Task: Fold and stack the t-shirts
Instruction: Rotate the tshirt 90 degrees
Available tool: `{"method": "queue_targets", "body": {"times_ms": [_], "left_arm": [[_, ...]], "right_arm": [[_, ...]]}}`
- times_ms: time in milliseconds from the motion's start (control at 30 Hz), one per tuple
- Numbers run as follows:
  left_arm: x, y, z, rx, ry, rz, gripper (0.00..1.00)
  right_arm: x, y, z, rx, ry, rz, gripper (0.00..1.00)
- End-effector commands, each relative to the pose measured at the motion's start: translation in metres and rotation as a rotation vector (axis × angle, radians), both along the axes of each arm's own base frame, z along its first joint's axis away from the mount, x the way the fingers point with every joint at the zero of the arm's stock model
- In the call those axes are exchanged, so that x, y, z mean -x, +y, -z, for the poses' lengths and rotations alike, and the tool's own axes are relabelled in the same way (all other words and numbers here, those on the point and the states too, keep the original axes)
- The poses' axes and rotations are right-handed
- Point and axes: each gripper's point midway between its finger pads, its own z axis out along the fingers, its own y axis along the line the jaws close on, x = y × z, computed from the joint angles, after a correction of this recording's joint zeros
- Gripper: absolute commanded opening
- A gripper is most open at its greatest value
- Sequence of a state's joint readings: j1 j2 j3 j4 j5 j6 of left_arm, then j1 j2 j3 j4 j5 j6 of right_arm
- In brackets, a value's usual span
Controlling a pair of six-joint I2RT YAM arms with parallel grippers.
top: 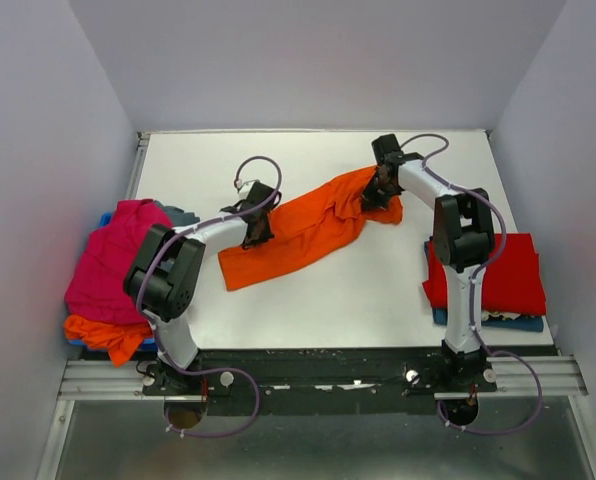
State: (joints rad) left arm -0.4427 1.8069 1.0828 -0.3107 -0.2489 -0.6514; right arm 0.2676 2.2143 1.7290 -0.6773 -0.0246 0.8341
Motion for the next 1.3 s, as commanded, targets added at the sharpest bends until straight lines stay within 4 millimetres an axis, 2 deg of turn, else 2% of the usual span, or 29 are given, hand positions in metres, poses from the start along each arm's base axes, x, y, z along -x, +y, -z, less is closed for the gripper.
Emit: {"method": "queue_targets", "body": {"times_ms": [0, 167, 400, 600, 1100, 1267], "left_arm": [[0.080, -0.024, 0.050, 0.048, 0.255, 0.067, 0.00], [0.095, -0.034, 0.058, 0.050, 0.265, 0.077, 0.00], [0.104, -0.041, 0.052, 0.075, 0.245, 0.064, 0.00], [0.106, -0.042, 0.046, 0.091, 0.222, 0.047, 0.00], [0.132, -0.036, 0.041, 0.163, 0.183, -0.022, 0.00], [0.139, -0.038, 0.038, 0.177, 0.169, -0.027, 0.00]], "right_arm": [[-0.001, 0.002, 0.011, 0.026, 0.042, -0.026, 0.01], [-0.012, 0.002, 0.011, 0.042, 0.032, -0.037, 0.01], [-0.033, 0.007, 0.005, 0.045, 0.016, -0.048, 0.01], [-0.038, 0.007, 0.005, 0.046, 0.009, -0.052, 0.01], [-0.059, 0.009, 0.002, 0.038, -0.019, -0.058, 0.01], [-0.060, 0.008, 0.001, 0.040, -0.026, -0.065, 0.01]]}}
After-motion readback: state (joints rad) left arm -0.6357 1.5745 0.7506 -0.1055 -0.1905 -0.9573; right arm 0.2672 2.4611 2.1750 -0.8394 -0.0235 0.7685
